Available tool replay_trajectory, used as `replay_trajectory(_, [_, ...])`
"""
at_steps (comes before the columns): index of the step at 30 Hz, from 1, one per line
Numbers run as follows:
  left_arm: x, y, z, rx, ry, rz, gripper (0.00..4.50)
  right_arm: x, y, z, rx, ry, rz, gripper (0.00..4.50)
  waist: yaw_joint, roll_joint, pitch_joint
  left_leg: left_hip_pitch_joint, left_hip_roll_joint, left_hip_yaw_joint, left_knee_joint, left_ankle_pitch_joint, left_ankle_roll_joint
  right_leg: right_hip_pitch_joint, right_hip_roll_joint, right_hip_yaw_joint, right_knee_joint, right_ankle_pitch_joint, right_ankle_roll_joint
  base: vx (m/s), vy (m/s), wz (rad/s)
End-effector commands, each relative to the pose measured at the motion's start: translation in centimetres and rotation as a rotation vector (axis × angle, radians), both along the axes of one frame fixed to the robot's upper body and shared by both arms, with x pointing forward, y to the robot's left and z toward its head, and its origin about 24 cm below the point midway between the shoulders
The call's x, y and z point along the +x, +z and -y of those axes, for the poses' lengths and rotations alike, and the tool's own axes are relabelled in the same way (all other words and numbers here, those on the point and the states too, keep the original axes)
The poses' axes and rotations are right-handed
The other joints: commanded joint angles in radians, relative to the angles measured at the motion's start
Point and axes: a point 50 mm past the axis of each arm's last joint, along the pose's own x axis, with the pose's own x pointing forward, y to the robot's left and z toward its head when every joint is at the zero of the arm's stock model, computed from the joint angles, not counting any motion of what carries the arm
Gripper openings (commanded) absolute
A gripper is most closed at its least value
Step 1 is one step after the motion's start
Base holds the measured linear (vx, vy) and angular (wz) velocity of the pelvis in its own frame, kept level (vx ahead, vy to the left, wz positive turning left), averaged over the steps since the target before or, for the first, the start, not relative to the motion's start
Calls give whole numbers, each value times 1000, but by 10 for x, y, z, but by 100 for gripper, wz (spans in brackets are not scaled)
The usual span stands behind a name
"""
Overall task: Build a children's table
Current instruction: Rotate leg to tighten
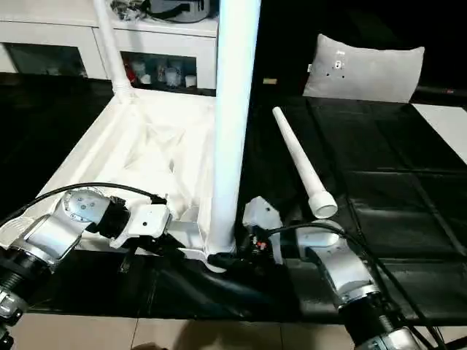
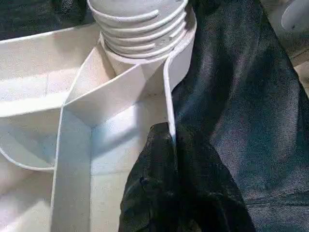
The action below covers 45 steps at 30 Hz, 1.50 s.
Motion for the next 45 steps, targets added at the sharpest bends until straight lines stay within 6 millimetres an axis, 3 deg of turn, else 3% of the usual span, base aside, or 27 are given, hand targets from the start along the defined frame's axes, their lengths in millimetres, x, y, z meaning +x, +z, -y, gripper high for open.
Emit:
replay_trajectory(1, [-7, -9, 2, 91, -94, -30, 0, 4, 3, 2, -5, -11, 6, 381, -4, 5, -54, 23, 59, -18, -73, -252, 1, 31, -84, 47, -79, -144, -221, 0, 0, 0])
replay_trajectory(2, [-7, -9, 1, 92, -94, -29, 0, 4, 4, 2, -5, -12, 7, 357, -3, 5, -54, 22, 59, -19, -73, -252, 0, 31, -86, 47, -79, -148, -220, 0, 0, 0])
replay_trajectory(12, [-7, -9, 0, 96, -95, -33, 0, 0, 2, 1, 14, 2, -12, 282, -3, 8, -54, 24, 60, -19, -74, -264, -6, 30, -84, 47, -80, -155, -220, 0, 0, 0])
replay_trajectory(17, [-7, -8, 6, 40, -32, -66, 0, -4, 0, -2, 59, -37, -66, 271, -4, 3, -54, 23, 60, -18, -74, -253, 0, 30, -84, 48, -79, -152, -221, 0, 0, 0])
replay_trajectory(20, [-5, -4, 13, -28, 95, -88, 0, -5, -3, -13, 95, -138, -103, 270, -4, 9, -51, 23, 60, -19, -76, -254, -3, 28, -84, 48, -80, -160, -219, 0, 0, 0])
replay_trajectory(23, [-4, -4, 18, -57, 194, -104, 0, -3, -5, -24, 108, -234, -104, 269, -16, 12, -42, 27, 59, -21, -84, -324, -32, 20, -83, 50, -89, -273, -204, 0, 0, 0])
replay_trajectory(25, [-4, -2, 25, -94, 242, -115, 0, 2, -6, -32, 139, -323, -113, 269, -28, 8, -36, 26, 55, -31, -87, -386, -57, 15, -90, 50, -103, -435, -161, 0, 0, 0])
replay_trajectory(29, [-3, 1, 50, -167, 374, -124, 0, 11, -8, -55, 186, -520, -167, 269, -62, 6, -36, 16, 52, -41, -90, -415, -69, 16, -88, 45, -107, -487, -132, 0, 0, 0])
replay_trajectory(31, [-4, 4, 67, -201, 464, -119, 0, 16, -12, -64, 134, -628, -175, 268, -73, 6, -38, 17, 50, -40, -88, -412, -63, 13, -85, 46, -111, -462, -132, 0, 0, 0])
replay_trajectory(33, [-4, 6, 72, -209, 489, -113, 0, 17, -14, -65, 113, -659, -173, 268, -81, 6, -37, 23, 49, -39, -85, -413, -61, 7, -83, 47, -111, -447, -142, 0, 0, 0])
replay_trajectory(34, [-4, 7, 77, -226, 508, -109, 0, 18, -14, -66, 113, -675, -173, 268, -86, 4, -38, 20, 48, -38, -85, -409, -57, 9, -81, 48, -111, -443, -144, 0, 0, 0])
replay_trajectory(37, [-4, 12, 89, -273, 527, -94, 0, 22, -10, -64, 163, -721, -157, 338, -83, 5, -41, 19, 48, -32, -80, -373, -32, 11, -79, 52, -115, -378, -145, 0, 0, 0])
replay_trajectory(38, [-4, 12, 89, -275, 529, -93, 0, 22, -9, -64, 169, -728, -155, 341, -82, 6, -42, 17, 48, -32, -81, -359, -30, 13, -78, 52, -112, -352, -149, 0, 0, 0])
replay_trajectory(39, [-2, 13, 89, -279, 536, -75, 0, 23, -8, -62, 175, -742, -156, 341, -79, 13, -48, 16, 50, -31, -82, -326, -23, 17, -77, 52, -106, -285, -163, 0, 0, 0])
replay_trajectory(42, [4, 12, 81, -252, 557, -37, 0, 24, -7, -50, 170, -760, -134, 373, -74, 13, -53, 15, 50, -24, -79, -236, 2, 27, -72, 49, -96, -115, -198, 0, 0, 0])
replay_trajectory(45, [6, 10, 70, -223, 565, -33, 0, 21, -5, -37, 173, -738, -109, 405, -65, 14, -53, 13, 49, -22, -77, -201, 15, 33, -74, 48, -93, -64, -212, 0, 0, 0])
